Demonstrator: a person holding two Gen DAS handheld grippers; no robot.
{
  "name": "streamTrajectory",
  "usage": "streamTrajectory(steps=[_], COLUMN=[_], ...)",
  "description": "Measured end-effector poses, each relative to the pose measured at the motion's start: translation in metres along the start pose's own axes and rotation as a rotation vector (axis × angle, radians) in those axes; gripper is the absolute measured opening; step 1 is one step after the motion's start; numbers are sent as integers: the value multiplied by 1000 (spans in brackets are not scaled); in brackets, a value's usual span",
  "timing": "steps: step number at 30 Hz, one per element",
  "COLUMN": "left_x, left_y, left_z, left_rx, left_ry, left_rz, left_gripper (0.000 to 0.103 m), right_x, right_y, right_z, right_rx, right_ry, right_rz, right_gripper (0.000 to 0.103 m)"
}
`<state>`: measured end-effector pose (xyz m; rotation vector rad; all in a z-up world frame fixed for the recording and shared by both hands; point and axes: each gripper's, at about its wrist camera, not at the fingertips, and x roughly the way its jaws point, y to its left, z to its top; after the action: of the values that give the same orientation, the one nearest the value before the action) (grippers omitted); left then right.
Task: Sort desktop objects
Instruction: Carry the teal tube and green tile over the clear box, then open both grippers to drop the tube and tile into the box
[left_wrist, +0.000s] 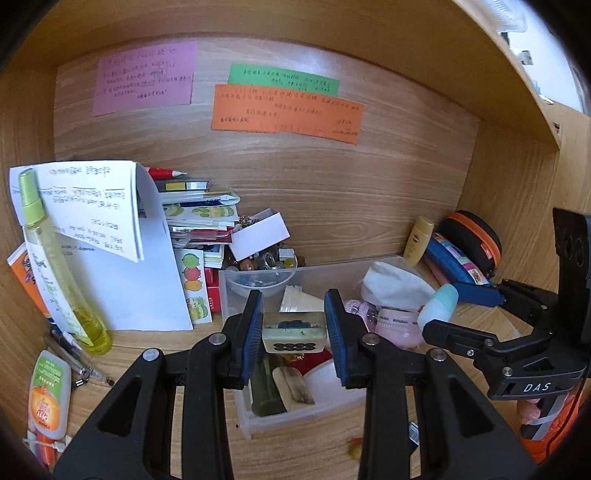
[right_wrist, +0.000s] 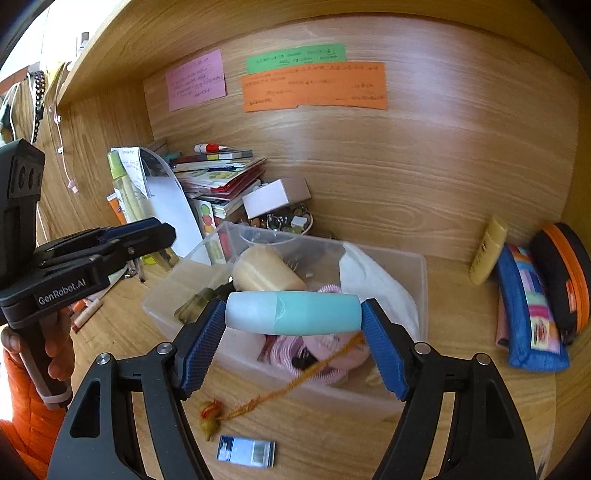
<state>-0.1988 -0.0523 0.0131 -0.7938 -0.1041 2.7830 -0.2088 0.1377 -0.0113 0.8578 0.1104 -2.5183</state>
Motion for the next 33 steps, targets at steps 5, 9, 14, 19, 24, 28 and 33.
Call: streamTrajectory(steps=[5, 9, 14, 19, 24, 28, 33], left_x=[16, 31, 49, 54, 54, 52, 45], left_y=[5, 8, 10, 9, 5, 5, 6], left_z=[2, -3, -10, -15, -18, -17, -17], left_rx=[-15, -32, -44, -45, -29, -26, -24], left_ry=[19, 50, 104, 122, 127, 124, 103], left_rz=[-3, -3, -19, -22, -8, -4, 6], left_gripper=[33, 33, 33, 33, 33, 33, 48], right_x=[15, 29, 47, 61, 68, 67, 63], right_y=[-1, -2, -5, -10, -12, -10, -8], right_z=[15, 21, 15, 10, 8, 9, 10], right_rx=[-32, -37, 12, 31, 44, 34, 34], right_ry=[18, 29, 57, 97, 111, 109, 103], right_rz=[-10, -27, -1, -24, -42, -50, -34], right_gripper=[71, 71, 71, 71, 72, 72, 72])
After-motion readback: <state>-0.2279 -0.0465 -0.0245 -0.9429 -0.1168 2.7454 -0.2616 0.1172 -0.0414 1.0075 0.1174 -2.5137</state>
